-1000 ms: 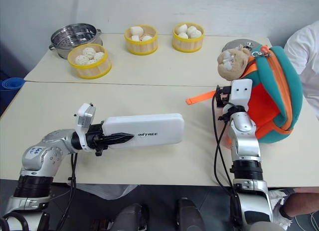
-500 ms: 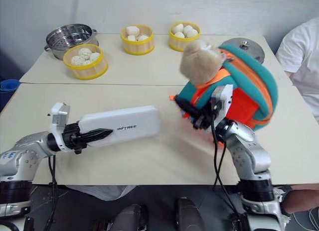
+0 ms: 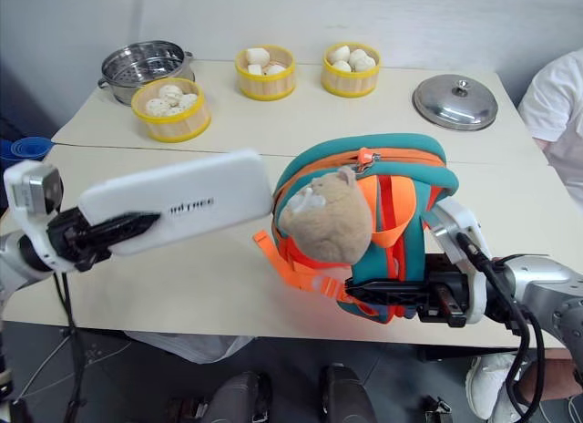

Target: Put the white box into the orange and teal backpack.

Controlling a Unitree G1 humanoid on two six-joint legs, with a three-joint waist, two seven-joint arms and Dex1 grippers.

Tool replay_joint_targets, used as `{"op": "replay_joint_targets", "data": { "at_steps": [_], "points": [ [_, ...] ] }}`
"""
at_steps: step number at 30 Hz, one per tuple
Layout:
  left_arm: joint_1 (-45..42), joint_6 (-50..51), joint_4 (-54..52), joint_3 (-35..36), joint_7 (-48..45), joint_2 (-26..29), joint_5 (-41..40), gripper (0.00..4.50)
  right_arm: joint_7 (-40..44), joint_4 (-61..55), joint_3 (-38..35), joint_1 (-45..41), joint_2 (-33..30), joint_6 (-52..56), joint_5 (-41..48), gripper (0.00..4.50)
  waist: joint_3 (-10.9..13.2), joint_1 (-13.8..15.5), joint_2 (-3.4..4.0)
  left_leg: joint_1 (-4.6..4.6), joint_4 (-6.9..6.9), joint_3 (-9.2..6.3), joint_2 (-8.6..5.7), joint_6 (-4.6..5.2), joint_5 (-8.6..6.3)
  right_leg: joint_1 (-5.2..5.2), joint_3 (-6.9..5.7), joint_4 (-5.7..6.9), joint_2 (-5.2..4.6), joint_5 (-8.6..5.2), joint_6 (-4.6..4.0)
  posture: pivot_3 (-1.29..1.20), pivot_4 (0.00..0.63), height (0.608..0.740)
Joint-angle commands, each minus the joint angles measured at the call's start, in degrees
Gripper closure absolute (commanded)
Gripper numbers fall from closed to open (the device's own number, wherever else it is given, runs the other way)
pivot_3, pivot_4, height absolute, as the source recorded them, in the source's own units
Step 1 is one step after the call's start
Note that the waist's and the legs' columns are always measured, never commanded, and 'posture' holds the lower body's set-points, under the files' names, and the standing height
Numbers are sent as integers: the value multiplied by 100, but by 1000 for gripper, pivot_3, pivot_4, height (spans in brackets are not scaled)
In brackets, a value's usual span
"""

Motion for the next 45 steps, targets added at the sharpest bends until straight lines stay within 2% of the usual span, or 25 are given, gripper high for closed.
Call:
{"op": "replay_joint_targets", "data": {
  "at_steps": [1,6,11,15,16,18,20,24,28,31,33,35,36,38,41,45],
  "points": [
    [-345,-70,-350,-130,-30,-21,-336,3329,123,23,-3,-127,38,-79,-120,4441,0,-6,0,0,-1,1,-1,0,0,0,0,-3,0,1,2,0,150,740],
    [-619,151,-522,-337,-253,204,-605,3329,-18,-17,165,-229,294,-177,-337,4441,1,-43,0,-8,-1,7,-1,-15,3,-4,0,-9,5,2,4,0,150,740],
    [-837,74,-502,-507,-403,331,-547,3329,-127,-28,272,-316,483,-198,-480,4441,1,-28,-1,-9,1,7,0,-25,9,-5,0,-11,8,2,4,0,150,740],
    [-946,-836,-608,-1450,-788,647,733,3329,-169,-19,315,-359,588,-193,-577,4441,4,-25,-5,-9,6,7,-1,-24,10,-3,1,-10,8,3,5,0,150,740],
    [-1091,-1284,-540,-1859,-734,638,1313,3329,-168,-12,328,-366,611,-193,-616,4441,3,-22,-5,-8,5,7,-2,-25,11,-2,1,-10,8,3,6,0,150,740],
    [-1603,-1743,-356,-2440,-367,286,1976,3329,-147,2,360,-381,642,-191,-683,4441,4,23,-5,-5,4,8,-5,-24,13,1,3,-9,7,3,6,0,150,740],
    [-2185,-1726,-234,-2845,43,-302,2181,3329,-117,13,397,-399,655,-200,-747,4441,4,112,-5,-7,10,6,-8,4,5,5,3,-9,8,9,15,0,150,740],
    [-2877,-1797,44,-3474,190,-1003,2640,3329,-57,56,450,-455,663,-204,-825,4441,4,116,-5,-20,26,9,-13,26,-5,2,11,-11,6,16,28,0,150,740],
    [-3676,-1748,947,-4286,275,-1853,3234,3329,-7,78,502,-463,655,-155,-863,4441,4,126,-5,-24,42,15,-13,26,-6,-1,13,-9,10,17,30,0,150,740],
    [-3899,-1963,1680,-4378,480,-2477,3476,3329,-108,61,505,-458,712,-203,-954,4441,4,121,-5,-34,73,14,-13,29,-9,-1,12,-6,10,18,34,0,150,740],
    [-3882,-2140,1942,-4363,479,-2662,3595,3329,-201,38,500,-461,782,-267,-1030,4441,4,104,-5,-44,90,14,-12,46,-19,-1,15,-7,9,25,46,0,150,740],
    [-3774,-2149,1959,-4333,242,-2571,3594,2596,-359,20,462,-457,898,-369,-1124,4500,4,97,-4,-48,96,14,-11,47,-19,-4,16,-6,9,27,50,0,150,740],
    [-3725,-2121,1943,-4222,120,-2518,3485,2372,-418,4,447,-451,953,-454,-1225,4500,4,99,-4,-47,95,14,-10,46,-18,-4,16,-4,10,27,50,0,150,740],
    [-3644,-2037,1938,-3773,50,-2441,3152,1766,-611,-16,389,-425,1106,-600,-1359,4500,3,96,-3,-46,94,12,-9,43,-16,-5,15,-1,10,27,50,0,150,740],
    [-3415,-2629,1879,-3207,-656,-2018,2849,881,-781,-38,395,-380,1275,-793,-1582,4500,4,72,-2,-49,94,13,-6,29,-9,-11,15,0,10,27,50,0,150,740],
    [-3201,-2759,1756,-2834,-1611,-1201,2549,881,-912,-28,502,-395,1459,-1011,-1881,4500,5,49,-1,-62,94,12,-4,4,5,-25,9,4,11,26,48,0,150,740]
  ]
}}
